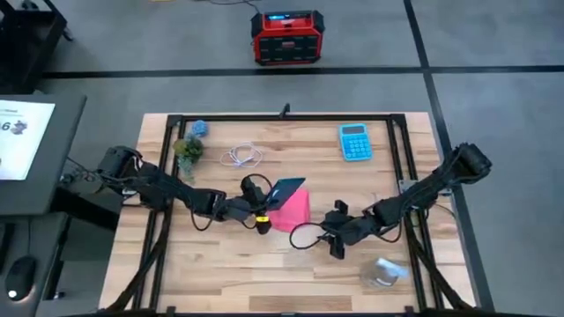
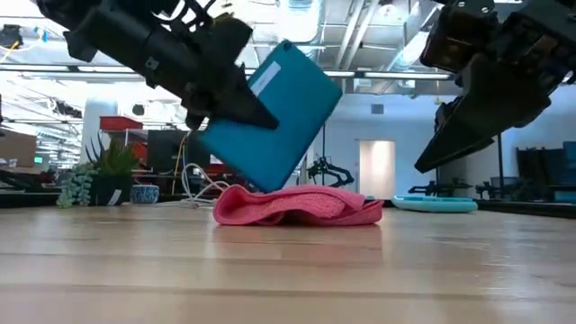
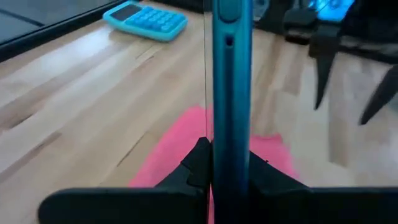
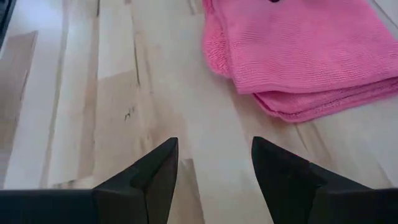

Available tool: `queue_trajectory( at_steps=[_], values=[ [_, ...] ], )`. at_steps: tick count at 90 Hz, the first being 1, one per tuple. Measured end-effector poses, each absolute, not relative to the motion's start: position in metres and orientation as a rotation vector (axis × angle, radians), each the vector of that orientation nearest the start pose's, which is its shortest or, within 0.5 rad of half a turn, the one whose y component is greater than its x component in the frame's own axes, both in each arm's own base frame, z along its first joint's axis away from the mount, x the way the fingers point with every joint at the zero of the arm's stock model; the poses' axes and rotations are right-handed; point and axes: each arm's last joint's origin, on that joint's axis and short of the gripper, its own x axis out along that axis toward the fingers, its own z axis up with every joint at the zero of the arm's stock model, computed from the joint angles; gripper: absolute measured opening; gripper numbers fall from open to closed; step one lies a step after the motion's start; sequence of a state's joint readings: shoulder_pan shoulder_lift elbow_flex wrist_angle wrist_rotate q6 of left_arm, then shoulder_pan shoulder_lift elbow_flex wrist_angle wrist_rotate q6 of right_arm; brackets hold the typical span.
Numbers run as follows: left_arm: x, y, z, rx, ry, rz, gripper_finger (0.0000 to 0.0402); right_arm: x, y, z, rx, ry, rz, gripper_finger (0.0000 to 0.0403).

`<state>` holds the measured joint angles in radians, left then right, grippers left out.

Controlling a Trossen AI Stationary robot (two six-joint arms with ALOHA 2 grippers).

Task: Apply microfiber cloth
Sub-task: Wipe the back of the cellphone with the pink microfiber cloth

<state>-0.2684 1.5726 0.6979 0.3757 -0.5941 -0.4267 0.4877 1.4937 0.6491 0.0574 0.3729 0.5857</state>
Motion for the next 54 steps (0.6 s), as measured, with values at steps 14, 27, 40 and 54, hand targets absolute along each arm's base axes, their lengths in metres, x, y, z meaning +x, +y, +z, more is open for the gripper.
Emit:
queue_trajectory(
  at_steps=[14, 27, 40, 54],
  values=[
    [0.297, -0.067, 0.173, -0.178, 0.393, 0.401, 0.0013, 0.247, 0.119, 0.157, 0.181, 0.7, -0.121, 0.0191],
    [0.296, -0.068, 0.172, -0.168, 0.409, 0.39, 0.0013, 0.243, 0.118, 0.154, 0.078, 0.752, -0.091, 0.0191],
    [0.296, -0.068, 0.172, -0.154, 0.406, 0.391, 0.0013, 0.246, 0.107, 0.153, 0.075, 0.772, -0.125, 0.0191],
    [0.298, -0.069, 0.177, -0.137, 0.367, 0.376, 0.0013, 0.253, 0.103, 0.158, 0.088, 0.709, -0.119, 0.0191]
  ],
)
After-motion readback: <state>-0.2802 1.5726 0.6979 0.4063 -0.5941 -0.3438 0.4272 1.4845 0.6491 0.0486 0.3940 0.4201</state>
